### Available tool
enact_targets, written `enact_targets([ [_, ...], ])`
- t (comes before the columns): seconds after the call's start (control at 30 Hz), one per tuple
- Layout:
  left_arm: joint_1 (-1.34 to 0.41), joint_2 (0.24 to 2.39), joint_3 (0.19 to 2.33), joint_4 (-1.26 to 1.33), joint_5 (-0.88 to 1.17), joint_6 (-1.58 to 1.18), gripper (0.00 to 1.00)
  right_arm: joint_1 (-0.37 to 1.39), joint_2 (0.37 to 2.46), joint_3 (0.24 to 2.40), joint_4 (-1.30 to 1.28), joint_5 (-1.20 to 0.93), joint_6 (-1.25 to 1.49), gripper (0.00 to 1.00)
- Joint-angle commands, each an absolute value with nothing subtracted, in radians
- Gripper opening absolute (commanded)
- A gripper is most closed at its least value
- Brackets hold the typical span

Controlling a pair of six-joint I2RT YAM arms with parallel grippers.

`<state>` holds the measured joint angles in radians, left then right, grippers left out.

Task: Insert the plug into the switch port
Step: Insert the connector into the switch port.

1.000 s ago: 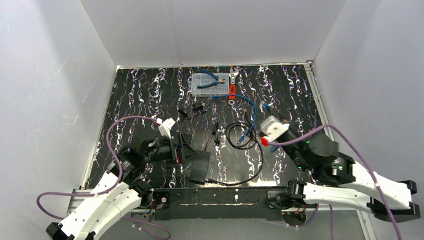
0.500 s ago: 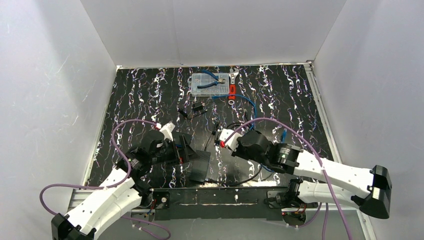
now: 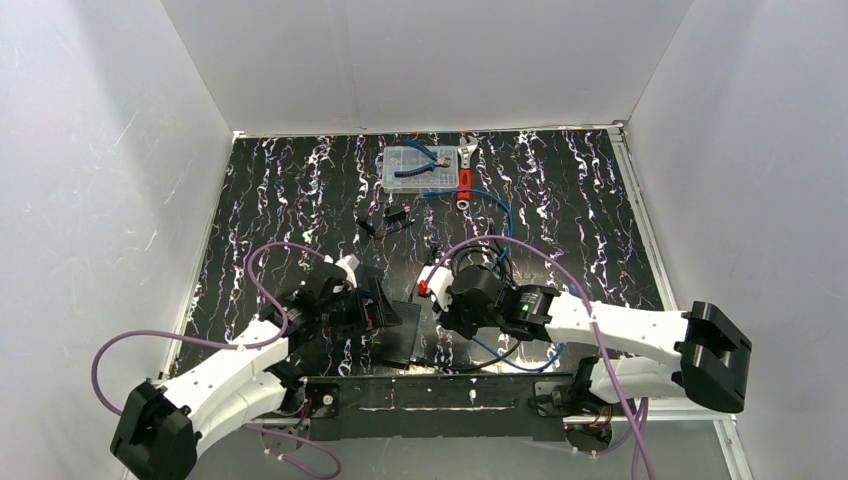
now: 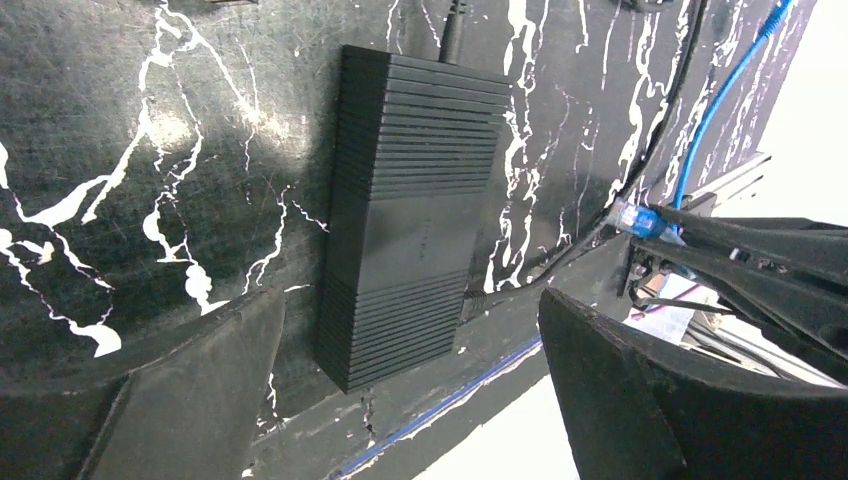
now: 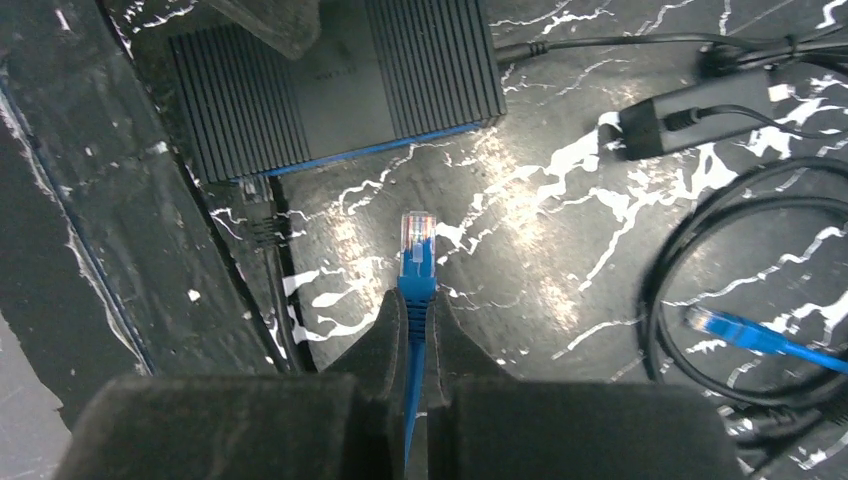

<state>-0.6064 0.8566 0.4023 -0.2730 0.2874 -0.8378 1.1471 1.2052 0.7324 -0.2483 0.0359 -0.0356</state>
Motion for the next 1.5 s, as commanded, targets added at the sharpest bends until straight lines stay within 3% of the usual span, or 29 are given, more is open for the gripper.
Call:
enact_targets([
  [0.0, -0.609, 0.897, 0.387, -0.213, 0.295, -0.824, 0.98, 1.159, 1.228, 0.666, -0.062, -0.029, 0.023, 0.01],
  [0.7, -0.609, 1.035, 0.386, -0.155, 0.357, -0.801, 0.96, 1.247, 1.293, 0.458, 0.327, 0.036, -0.036, 0.01],
  [0.87, -0.609, 1.039, 0.381, -0.157, 0.366, -0.8, 0.89, 1.251, 1.313, 0.455, 0.366, 0.035, -0.059, 0.01],
  [1.2, -0.609, 1.049, 0.377, -0.16, 0.376, -0.795, 0.63, 1.255, 1.371, 0.488, 0.382, 0.052, -0.099, 0.01],
  [1.47, -0.609, 1.066, 0.379, -0.156, 0.375, -0.786, 0.54, 1.256, 1.377, 0.492, 0.402, 0.044, -0.104, 0.01],
])
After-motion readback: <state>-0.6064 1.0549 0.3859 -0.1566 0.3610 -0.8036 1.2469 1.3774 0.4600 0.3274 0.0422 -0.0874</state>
